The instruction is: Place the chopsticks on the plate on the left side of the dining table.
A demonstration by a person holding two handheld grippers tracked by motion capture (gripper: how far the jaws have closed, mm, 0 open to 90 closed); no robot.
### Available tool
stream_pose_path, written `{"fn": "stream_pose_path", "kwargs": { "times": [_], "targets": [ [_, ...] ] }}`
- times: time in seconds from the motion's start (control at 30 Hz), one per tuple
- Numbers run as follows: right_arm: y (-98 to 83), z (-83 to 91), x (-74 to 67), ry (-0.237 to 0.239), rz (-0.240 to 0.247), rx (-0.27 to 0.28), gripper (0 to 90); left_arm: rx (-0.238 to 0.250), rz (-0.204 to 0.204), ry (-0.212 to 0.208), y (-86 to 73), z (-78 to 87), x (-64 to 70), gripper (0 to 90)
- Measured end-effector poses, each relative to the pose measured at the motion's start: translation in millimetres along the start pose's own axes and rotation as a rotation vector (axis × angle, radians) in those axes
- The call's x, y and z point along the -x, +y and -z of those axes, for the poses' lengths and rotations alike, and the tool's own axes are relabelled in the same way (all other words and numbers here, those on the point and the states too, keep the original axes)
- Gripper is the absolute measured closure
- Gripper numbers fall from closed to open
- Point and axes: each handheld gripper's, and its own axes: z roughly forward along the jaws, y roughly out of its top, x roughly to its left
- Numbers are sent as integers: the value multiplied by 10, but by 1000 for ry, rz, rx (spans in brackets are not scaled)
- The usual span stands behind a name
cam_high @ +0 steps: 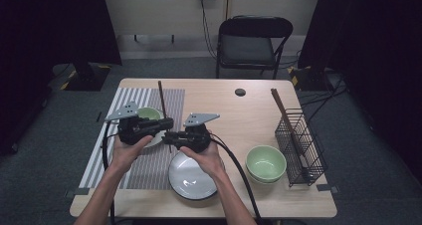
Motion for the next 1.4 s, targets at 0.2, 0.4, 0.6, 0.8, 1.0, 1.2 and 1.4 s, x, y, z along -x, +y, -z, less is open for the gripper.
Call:
{"fn": "stream_pose_path", "kwargs": {
  "times": [0.2, 0.4, 0.6, 0.8, 1.0, 1.2, 1.4],
  "targets": [
    [-37, -32, 2, 6, -2, 0, 826, -10, -9, -6, -4, -18, 8, 847],
    [-30, -18, -4, -6, 6, 2, 854, -2, 1, -14, -3, -10, 2, 848],
    [-23, 2, -10, -13, 9, -1, 857, -1, -9, -1, -4, -7, -4, 839],
    [-18, 26, -24, -17, 8, -9, 858, 8, -13, -11, -13, 5, -12, 823],
    [-8, 71, -31, -31, 3, -7, 858, 9, -14, 6, -19, 24, -34, 792],
    [22, 141, -6, -40, 1, -2, 859, 11, 10, 24, -41, 40, -91, 736],
    [19, 142, -13, -40, 2, -14, 859, 9, 4, 36, -40, 41, -87, 672]
  ]
}}
